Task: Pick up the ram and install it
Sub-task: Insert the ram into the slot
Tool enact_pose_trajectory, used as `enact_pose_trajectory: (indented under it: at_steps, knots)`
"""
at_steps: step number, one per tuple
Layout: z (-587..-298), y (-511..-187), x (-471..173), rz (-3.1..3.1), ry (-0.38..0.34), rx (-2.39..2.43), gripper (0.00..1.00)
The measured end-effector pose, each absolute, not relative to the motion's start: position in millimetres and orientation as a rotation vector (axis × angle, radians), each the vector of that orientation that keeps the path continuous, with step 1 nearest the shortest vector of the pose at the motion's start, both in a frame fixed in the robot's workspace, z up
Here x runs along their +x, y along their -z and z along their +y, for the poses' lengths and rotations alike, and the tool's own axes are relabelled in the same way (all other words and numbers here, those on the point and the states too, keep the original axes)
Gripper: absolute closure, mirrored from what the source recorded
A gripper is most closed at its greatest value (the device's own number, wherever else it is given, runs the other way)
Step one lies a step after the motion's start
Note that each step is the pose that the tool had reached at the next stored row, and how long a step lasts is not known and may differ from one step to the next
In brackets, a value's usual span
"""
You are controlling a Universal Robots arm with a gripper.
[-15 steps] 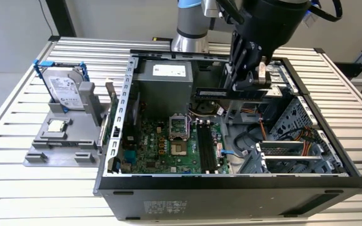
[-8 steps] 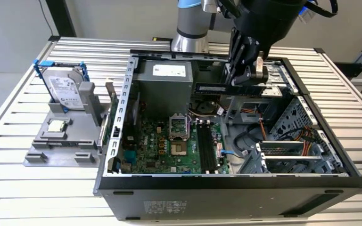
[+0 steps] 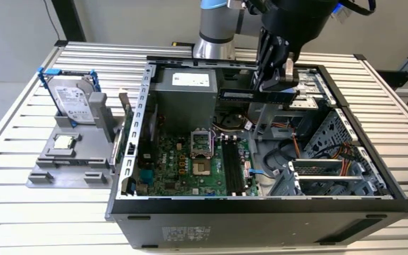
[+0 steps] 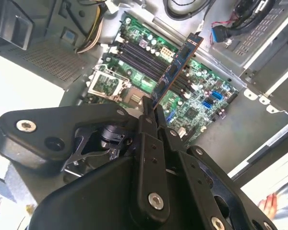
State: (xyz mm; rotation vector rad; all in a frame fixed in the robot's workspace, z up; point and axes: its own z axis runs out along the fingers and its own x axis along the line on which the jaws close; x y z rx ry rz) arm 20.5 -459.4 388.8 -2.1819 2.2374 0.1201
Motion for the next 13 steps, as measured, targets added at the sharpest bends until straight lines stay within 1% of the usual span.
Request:
enact_pose_trajectory:
  at_steps: [13]
  knots:
    - [-458.9,-388.8,20.4,2.244,-0.113,-2.181,1.00]
